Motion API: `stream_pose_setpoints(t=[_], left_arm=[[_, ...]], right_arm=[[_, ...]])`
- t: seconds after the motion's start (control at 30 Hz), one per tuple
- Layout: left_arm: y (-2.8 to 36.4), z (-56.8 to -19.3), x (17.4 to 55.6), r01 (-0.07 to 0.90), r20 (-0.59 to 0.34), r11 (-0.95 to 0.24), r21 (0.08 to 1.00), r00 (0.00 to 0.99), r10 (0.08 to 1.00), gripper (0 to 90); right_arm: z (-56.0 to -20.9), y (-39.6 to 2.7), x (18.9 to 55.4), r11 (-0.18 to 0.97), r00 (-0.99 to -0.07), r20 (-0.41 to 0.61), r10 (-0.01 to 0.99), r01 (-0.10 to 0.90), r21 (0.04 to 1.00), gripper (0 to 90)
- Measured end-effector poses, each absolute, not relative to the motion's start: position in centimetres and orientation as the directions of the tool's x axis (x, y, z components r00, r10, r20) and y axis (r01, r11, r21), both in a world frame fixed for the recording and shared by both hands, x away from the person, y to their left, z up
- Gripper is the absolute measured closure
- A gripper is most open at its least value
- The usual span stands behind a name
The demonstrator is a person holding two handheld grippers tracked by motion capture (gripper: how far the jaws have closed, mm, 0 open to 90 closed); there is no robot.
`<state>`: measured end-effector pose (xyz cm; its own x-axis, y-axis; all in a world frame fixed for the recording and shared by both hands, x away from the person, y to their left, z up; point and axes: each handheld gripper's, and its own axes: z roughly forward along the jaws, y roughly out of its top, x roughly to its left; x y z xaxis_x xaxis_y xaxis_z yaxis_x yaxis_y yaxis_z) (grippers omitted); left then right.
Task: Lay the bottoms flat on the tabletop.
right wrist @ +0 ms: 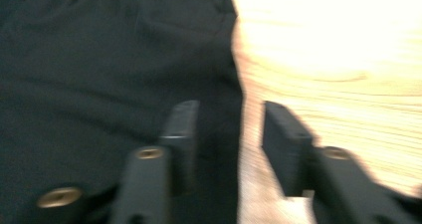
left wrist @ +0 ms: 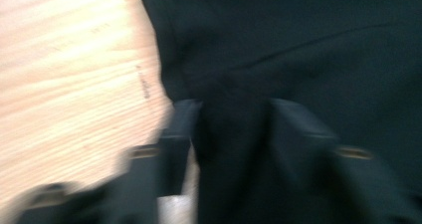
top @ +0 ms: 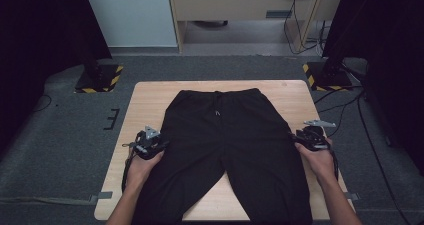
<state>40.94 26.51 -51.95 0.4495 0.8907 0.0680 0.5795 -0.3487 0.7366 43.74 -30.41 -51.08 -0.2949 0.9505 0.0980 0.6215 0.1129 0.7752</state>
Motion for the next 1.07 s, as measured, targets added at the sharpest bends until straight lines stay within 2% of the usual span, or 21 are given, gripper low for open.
stream_pose_setpoints(t=[0.07, 0.1, 0.17, 0.3, 0.37, 0.43, 0.57, 0.7, 1.07], left_arm=[[28.0, -51.8, 40.3, 0.584, 0.042, -0.331, 0.741, 0.452, 0.891, 31.6], [28.7, -51.7, 39.9, 0.579, 0.063, -0.336, 0.743, 0.439, 0.896, 29.4], [30.2, -51.5, 39.1, 0.578, 0.058, -0.316, 0.753, 0.419, 0.906, 26.8], [32.4, -51.9, 37.7, 0.615, 0.034, -0.290, 0.733, 0.393, 0.919, 17.5], [33.0, -52.4, 37.1, 0.626, 0.045, -0.304, 0.718, 0.394, 0.918, 17.0], [33.2, -52.8, 36.5, 0.637, 0.043, -0.303, 0.709, 0.390, 0.920, 12.5], [33.0, -53.2, 35.7, 0.632, 0.048, -0.327, 0.703, 0.417, 0.908, 10.2], [33.1, -53.6, 35.3, 0.638, 0.004, -0.280, 0.718, 0.398, 0.917, 9.6], [33.0, -53.6, 34.4, 0.646, 0.003, -0.261, 0.718, 0.373, 0.928, 8.4]], right_arm=[[-51.0, -31.3, 42.5, 0.105, -0.269, 0.075, 0.960, 0.596, 0.796, 37.0], [-51.0, -31.8, 42.0, 0.122, -0.270, 0.054, 0.961, 0.593, 0.796, 34.0], [-51.3, -32.6, 40.8, 0.133, -0.261, 0.033, 0.965, 0.591, 0.795, 28.8], [-52.0, -33.7, 38.9, 0.098, -0.250, 0.069, 0.966, 0.598, 0.796, 18.1], [-52.6, -33.8, 38.1, 0.114, -0.275, 0.077, 0.958, 0.617, 0.779, 12.6], [-53.2, -33.7, 37.4, 0.142, -0.286, 0.055, 0.957, 0.620, 0.771, 12.8], [-53.6, -33.7, 36.8, 0.149, -0.265, 0.032, 0.964, 0.636, 0.757, 14.5], [-53.7, -33.4, 36.7, 0.172, -0.258, 0.008, 0.966, 0.664, 0.728, 13.4], [-53.8, -33.1, 36.0, 0.168, -0.249, 0.004, 0.968, 0.663, 0.729, 13.2]])
